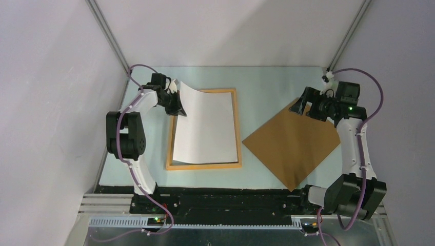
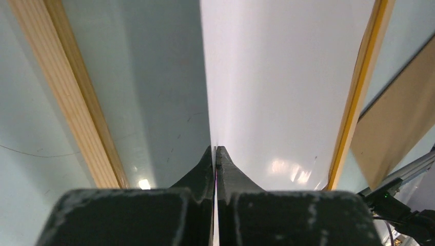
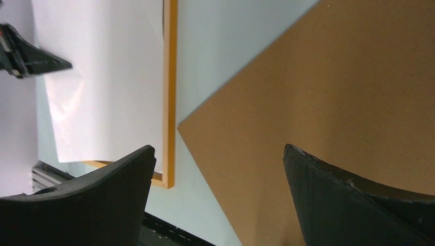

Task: Put the photo into the frame
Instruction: Turn over the photo from the photo frame.

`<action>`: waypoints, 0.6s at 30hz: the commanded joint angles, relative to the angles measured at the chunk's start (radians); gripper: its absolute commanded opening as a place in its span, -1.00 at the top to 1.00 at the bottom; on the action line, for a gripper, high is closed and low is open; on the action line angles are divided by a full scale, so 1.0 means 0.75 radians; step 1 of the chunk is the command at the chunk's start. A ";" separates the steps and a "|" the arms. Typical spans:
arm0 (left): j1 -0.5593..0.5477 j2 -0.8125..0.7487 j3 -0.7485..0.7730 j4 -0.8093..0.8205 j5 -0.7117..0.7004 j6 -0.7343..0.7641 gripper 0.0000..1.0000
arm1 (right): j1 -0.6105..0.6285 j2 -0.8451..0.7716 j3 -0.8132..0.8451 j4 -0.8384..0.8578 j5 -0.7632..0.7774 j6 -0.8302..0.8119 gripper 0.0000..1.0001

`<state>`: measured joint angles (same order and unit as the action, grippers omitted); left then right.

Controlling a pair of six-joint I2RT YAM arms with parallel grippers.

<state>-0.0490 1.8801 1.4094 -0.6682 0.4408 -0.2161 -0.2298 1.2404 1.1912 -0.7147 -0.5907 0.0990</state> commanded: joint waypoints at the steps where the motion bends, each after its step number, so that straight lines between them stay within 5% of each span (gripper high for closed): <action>1: 0.010 0.022 0.082 -0.013 -0.037 0.063 1.00 | 0.026 -0.002 -0.097 0.152 0.047 -0.098 -0.98; 18: -0.013 0.087 0.106 0.002 0.027 -0.018 1.00 | 0.040 -0.003 -0.198 0.228 0.048 -0.124 -0.97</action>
<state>-0.0521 1.9453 1.4612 -0.6830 0.4416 -0.2104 -0.2054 1.2411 1.0435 -0.5850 -0.5606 0.0250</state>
